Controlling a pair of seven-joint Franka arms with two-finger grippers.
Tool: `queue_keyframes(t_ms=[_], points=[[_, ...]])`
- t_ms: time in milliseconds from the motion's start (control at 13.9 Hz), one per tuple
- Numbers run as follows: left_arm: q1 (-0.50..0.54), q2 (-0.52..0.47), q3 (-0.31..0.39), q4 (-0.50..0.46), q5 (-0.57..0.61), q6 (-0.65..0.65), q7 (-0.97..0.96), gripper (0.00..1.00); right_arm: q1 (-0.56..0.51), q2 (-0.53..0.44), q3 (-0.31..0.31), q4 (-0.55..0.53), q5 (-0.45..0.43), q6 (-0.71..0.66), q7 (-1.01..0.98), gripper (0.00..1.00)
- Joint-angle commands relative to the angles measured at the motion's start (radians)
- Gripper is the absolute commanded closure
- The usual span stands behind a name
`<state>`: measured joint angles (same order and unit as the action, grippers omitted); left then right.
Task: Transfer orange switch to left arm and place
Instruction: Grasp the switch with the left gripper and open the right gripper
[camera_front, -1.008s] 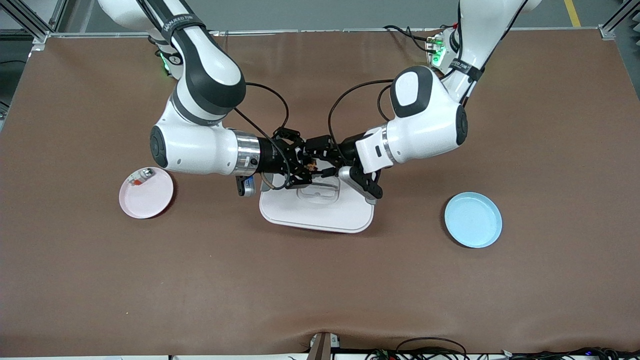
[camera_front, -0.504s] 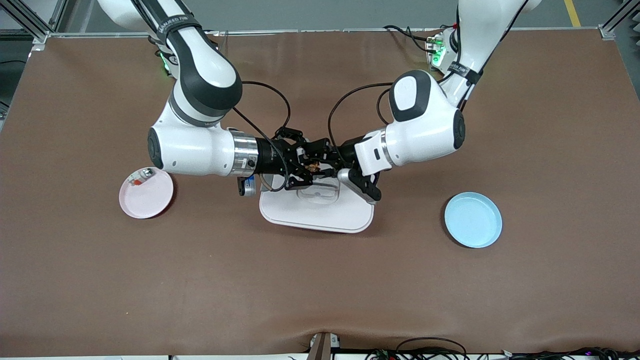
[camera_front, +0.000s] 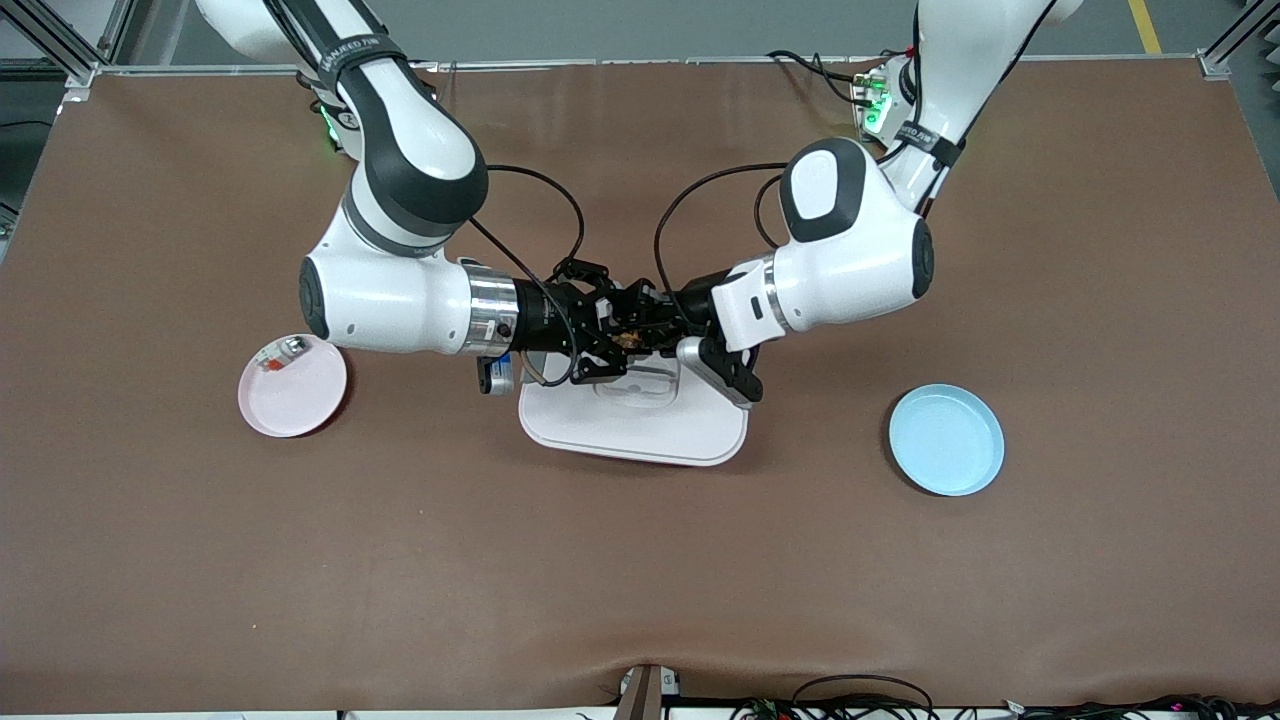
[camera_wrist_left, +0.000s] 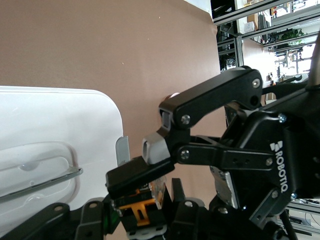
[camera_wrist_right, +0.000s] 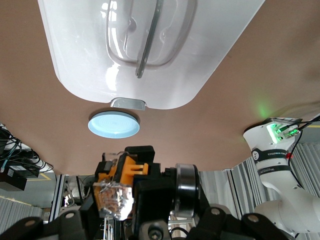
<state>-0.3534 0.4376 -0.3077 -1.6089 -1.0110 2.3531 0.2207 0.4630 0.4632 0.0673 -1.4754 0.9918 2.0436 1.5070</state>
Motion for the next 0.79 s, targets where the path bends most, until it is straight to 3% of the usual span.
queue_keyframes(t_ms=[0, 72, 144, 216, 288, 360, 720], points=[[0.004, 0.001, -0.001, -0.006, -0.006, -0.011, 0.039, 1.00, -0.001, -0.008, -0.004, 0.010, 0.030, -0.005, 0.019, 0.96], [0.004, 0.001, -0.001, -0.006, -0.006, -0.011, 0.039, 1.00, -0.001, -0.008, -0.004, 0.010, 0.030, -0.006, 0.019, 0.79], [0.004, 0.000, -0.001, -0.006, -0.006, -0.011, 0.039, 1.00, -0.001, -0.008, -0.004, 0.010, 0.030, -0.006, 0.019, 0.76], [0.004, 0.000, -0.001, -0.006, -0.006, -0.011, 0.040, 1.00, -0.004, -0.008, -0.004, 0.012, 0.028, -0.006, 0.019, 0.60], [0.004, 0.000, -0.001, -0.006, -0.006, -0.012, 0.040, 1.00, -0.003, -0.008, -0.004, 0.012, 0.028, -0.006, 0.019, 0.22], [0.004, -0.002, -0.001, -0.006, -0.006, -0.011, 0.040, 1.00, 0.000, -0.008, -0.004, 0.012, 0.027, -0.006, 0.021, 0.00], [0.005, -0.005, 0.001, -0.005, -0.004, -0.035, 0.043, 1.00, 0.002, -0.008, -0.006, 0.012, 0.024, -0.005, 0.021, 0.00]])
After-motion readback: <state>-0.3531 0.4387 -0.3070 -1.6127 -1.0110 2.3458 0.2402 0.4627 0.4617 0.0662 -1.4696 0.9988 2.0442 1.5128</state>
